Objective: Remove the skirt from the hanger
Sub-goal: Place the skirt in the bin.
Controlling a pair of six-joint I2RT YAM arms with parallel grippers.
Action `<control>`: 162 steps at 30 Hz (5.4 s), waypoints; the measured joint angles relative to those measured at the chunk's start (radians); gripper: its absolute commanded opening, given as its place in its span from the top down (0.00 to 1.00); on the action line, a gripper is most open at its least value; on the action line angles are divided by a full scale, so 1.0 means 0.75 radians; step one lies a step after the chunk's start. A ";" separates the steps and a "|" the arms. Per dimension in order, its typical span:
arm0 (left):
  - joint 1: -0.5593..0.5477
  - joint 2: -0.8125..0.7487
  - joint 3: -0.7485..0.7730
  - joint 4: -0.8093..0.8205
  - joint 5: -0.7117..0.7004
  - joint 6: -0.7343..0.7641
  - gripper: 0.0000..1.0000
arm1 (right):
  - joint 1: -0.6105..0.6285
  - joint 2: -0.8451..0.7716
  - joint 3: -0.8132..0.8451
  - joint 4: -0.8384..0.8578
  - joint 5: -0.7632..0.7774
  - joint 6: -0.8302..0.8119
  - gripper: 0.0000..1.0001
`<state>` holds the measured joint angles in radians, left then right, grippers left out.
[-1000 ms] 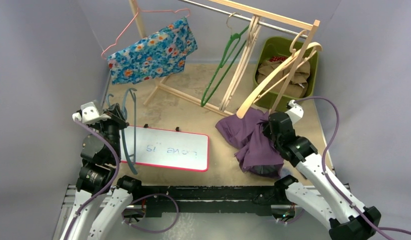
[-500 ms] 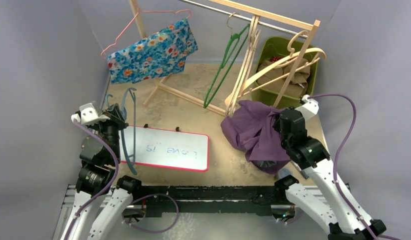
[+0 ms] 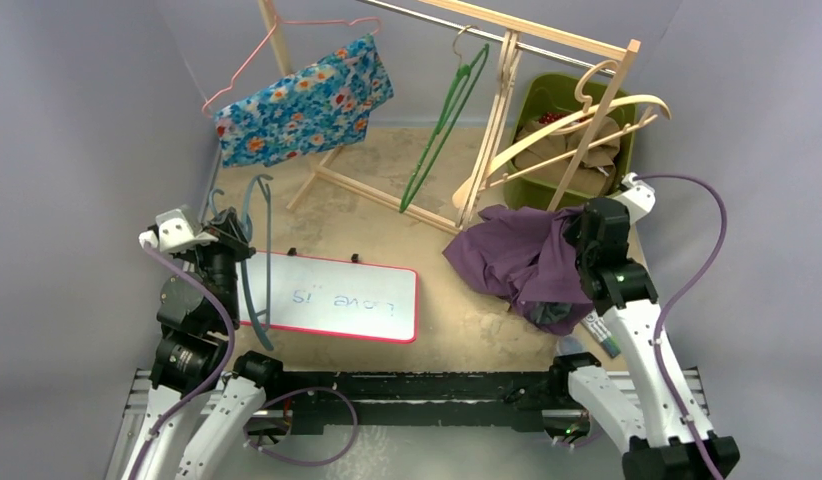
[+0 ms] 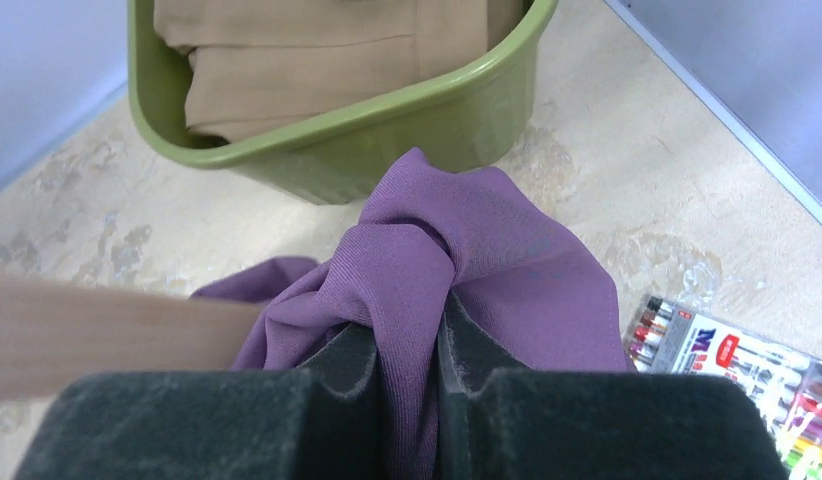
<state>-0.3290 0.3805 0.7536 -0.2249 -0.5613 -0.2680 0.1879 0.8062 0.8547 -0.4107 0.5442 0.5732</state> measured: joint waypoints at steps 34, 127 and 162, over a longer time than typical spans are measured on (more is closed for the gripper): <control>-0.045 -0.018 -0.011 0.000 -0.001 -0.001 1.00 | -0.413 0.351 0.539 0.179 -0.271 -0.139 1.00; -0.063 0.079 -0.016 0.001 -0.015 -0.001 1.00 | -0.552 1.433 0.932 0.886 -0.984 -0.168 1.00; -0.064 0.078 -0.016 0.001 -0.006 -0.001 1.00 | -0.449 1.202 0.857 0.404 -0.671 -0.335 0.12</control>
<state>-0.3767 0.4393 0.7414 -0.2245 -0.5659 -0.2684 -0.1490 1.7081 1.4975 -0.1078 0.0406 0.3222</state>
